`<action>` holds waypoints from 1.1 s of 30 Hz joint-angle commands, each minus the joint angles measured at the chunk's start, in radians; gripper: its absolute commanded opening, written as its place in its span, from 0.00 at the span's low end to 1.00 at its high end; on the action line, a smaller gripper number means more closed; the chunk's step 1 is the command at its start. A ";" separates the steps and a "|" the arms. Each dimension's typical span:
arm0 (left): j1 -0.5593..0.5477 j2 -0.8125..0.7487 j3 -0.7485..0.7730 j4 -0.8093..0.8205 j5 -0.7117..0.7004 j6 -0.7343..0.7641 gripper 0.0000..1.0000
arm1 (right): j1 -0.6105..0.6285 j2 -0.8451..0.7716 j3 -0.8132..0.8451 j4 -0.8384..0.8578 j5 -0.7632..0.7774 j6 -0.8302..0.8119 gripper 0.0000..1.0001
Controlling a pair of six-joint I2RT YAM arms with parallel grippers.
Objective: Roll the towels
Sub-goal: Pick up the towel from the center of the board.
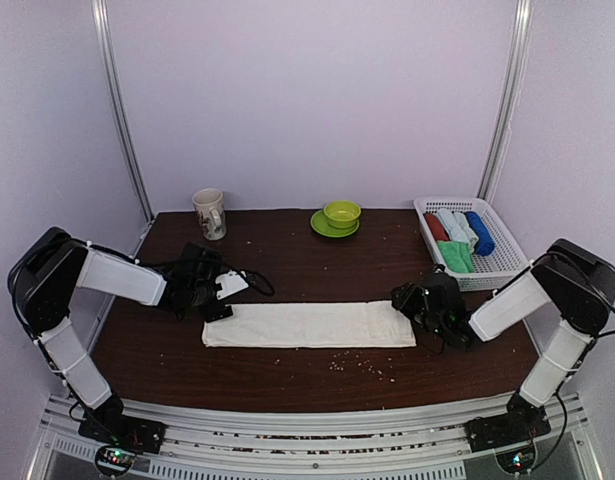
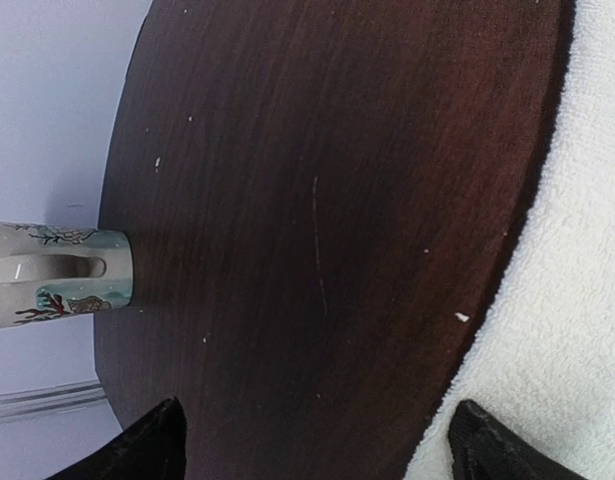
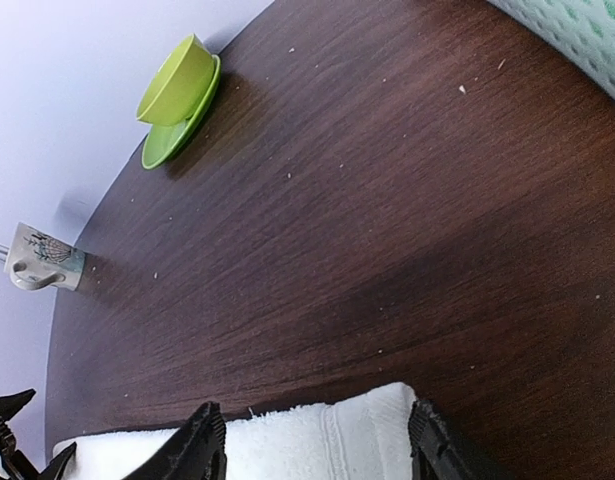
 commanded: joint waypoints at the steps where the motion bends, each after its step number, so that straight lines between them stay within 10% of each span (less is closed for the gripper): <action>1: 0.010 0.018 -0.005 -0.139 -0.020 0.009 0.96 | -0.006 -0.100 0.053 -0.209 0.019 -0.072 0.64; 11: 0.010 -0.099 0.128 -0.301 0.098 -0.060 0.98 | -0.006 -0.310 0.058 -0.589 -0.098 -0.143 0.67; 33: 0.049 -0.357 -0.086 -0.261 0.130 -0.076 0.98 | -0.004 -0.099 0.034 -0.490 -0.252 -0.145 0.58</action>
